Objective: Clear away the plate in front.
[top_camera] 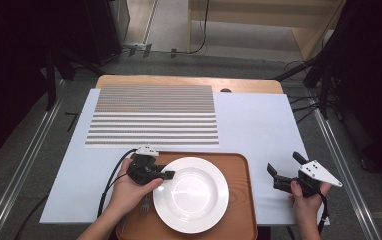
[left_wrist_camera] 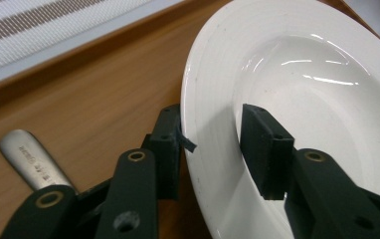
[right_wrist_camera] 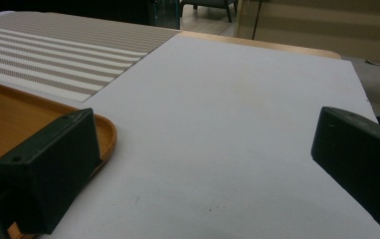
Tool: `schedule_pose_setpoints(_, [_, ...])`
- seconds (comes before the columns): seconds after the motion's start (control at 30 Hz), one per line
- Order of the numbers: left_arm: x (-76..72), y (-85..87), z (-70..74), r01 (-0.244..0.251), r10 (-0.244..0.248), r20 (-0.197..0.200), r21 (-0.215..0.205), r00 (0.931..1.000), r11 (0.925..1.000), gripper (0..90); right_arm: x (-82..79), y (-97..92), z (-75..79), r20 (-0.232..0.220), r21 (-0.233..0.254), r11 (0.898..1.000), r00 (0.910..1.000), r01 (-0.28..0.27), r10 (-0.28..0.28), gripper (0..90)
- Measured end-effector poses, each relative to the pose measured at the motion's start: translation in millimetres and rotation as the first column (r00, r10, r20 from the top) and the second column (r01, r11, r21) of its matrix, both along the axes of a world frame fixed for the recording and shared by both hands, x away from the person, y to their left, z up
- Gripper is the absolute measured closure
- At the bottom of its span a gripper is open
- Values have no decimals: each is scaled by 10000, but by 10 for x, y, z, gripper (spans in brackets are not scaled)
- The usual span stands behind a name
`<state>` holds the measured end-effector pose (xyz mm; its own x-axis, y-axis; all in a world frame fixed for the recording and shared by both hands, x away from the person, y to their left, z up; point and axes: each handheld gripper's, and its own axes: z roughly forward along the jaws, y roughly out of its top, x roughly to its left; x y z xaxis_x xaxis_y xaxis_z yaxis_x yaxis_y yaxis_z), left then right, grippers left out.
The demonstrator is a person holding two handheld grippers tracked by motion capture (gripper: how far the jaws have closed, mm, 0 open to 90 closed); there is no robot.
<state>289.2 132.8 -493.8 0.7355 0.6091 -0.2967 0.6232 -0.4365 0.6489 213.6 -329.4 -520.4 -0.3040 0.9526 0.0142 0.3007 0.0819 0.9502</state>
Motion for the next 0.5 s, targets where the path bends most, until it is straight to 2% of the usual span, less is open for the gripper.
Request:
schedule_pose_setpoints(0.1, [-10,34,48,13,-5,238,-310,9997,9995,516,0,-1,-1,7,3,10000,10000,-16,16,0])
schedule_pose_setpoints(0.17, [-19,81,98,-40,75,574,-623,9983,9980,481,1,1,-2,-24,23,10000,10000,-13,13,0])
schedule_pose_setpoints(0.27, [-20,121,130,-47,105,769,-752,9970,9972,481,3,2,-2,-8,2,10000,10000,-21,21,0])
schedule_pose_setpoints(0.3, [-21,168,163,-88,188,991,-1006,9949,9949,479,2,4,-2,-15,3,10000,10000,-12,12,0])
schedule_pose_setpoints(0.33, [-21,168,163,-88,188,991,-1006,9949,9949,460,2,4,-2,-15,3,10000,10000,-12,12,0])
schedule_pose_setpoints(0.43, [-24,258,223,-246,436,1363,-1380,9897,9901,448,2,4,-2,-25,10,10000,10000,-9,9,0])
schedule_pose_setpoints(0.5, [-24,294,246,-242,475,1476,-1553,9879,9876,448,2,5,-2,-30,5,10000,10000,-3,3,0])
